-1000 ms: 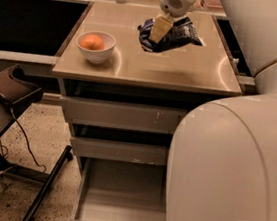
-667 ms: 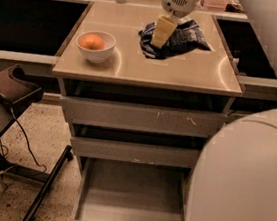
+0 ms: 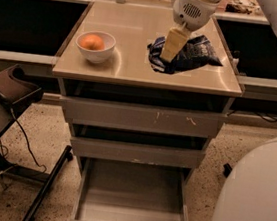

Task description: Place blue chip bag into bottom drawer

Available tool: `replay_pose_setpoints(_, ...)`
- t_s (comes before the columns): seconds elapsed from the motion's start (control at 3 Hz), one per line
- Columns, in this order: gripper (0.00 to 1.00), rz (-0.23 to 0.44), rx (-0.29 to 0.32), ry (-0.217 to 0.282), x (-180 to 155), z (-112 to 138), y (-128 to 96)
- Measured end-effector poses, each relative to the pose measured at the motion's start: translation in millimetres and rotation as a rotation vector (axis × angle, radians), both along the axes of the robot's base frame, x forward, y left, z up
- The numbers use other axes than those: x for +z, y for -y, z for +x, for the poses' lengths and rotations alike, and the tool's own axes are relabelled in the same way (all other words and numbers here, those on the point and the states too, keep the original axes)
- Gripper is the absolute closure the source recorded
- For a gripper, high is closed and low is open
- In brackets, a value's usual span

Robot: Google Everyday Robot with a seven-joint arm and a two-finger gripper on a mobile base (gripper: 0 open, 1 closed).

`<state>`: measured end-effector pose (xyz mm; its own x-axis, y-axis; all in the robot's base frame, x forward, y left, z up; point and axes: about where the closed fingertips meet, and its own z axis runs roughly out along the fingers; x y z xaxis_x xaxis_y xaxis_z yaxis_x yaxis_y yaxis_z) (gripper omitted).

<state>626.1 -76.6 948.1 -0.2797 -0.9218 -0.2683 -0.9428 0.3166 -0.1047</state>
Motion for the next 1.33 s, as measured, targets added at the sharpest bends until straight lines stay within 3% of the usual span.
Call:
replay_pose_setpoints(0.33,1.0,-0.023,-0.072,0.078,1.4,-0.9,7.1)
replay_pose_setpoints(0.67,1.0,0.009,-0.228,0.177,3.4,-23.1,28.3)
replay_pose_setpoints(1.0,1.0,0.034,-0.356,0.074,-62.7,-63.6,69.4)
replay_pose_setpoints(1.33,1.0,0.001,-0.38,0.007,-95.8,-87.4,88.4)
